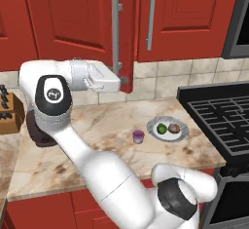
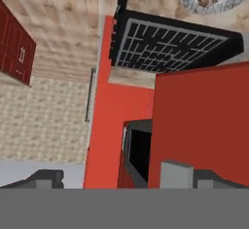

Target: Pick the avocado and bread from the counter and place them on the plate. Then pick the jam from the cabinet and place it next to the plate. Lastly close the cabinet door.

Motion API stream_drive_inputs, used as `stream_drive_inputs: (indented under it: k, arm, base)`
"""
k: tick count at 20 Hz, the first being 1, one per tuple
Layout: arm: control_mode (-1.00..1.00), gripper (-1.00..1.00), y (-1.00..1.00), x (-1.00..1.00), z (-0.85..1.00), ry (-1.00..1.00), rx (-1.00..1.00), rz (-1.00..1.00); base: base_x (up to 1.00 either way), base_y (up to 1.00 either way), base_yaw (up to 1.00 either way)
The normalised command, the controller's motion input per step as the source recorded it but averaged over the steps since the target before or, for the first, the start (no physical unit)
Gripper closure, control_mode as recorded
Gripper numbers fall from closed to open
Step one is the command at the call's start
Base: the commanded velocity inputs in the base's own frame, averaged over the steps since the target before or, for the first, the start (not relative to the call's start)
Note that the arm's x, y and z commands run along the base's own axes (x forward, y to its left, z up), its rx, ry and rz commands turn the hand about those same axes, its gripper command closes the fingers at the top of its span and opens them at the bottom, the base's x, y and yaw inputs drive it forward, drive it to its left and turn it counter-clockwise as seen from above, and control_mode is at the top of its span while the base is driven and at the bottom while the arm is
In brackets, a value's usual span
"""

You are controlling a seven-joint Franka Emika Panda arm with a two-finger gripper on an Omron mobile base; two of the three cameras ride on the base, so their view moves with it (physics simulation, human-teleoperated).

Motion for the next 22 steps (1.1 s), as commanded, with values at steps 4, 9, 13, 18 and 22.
stream_drive_inputs:
  k: [4,9,13,18,22]
  arm:
    - [-1.00,-1.00,-1.00,0.00,0.00,0.03,0.12,0.29]
    - [-1.00,-1.00,-0.97,0.00,0.00,0.00,0.13,0.47]
    - [-1.00,-1.00,-0.79,0.09,-0.04,0.00,0.09,0.56]
    - [-1.00,-1.00,-0.51,0.51,-0.16,0.00,0.07,0.55]
    - [-1.00,-1.00,0.13,1.00,-0.60,0.00,-0.03,0.26]
  base:
    - [0.00,0.00,0.00]
    - [0.00,0.00,0.00]
    - [0.00,0.00,0.00]
    - [0.00,0.00,0.00]
    - [0.00,0.00,0.00]
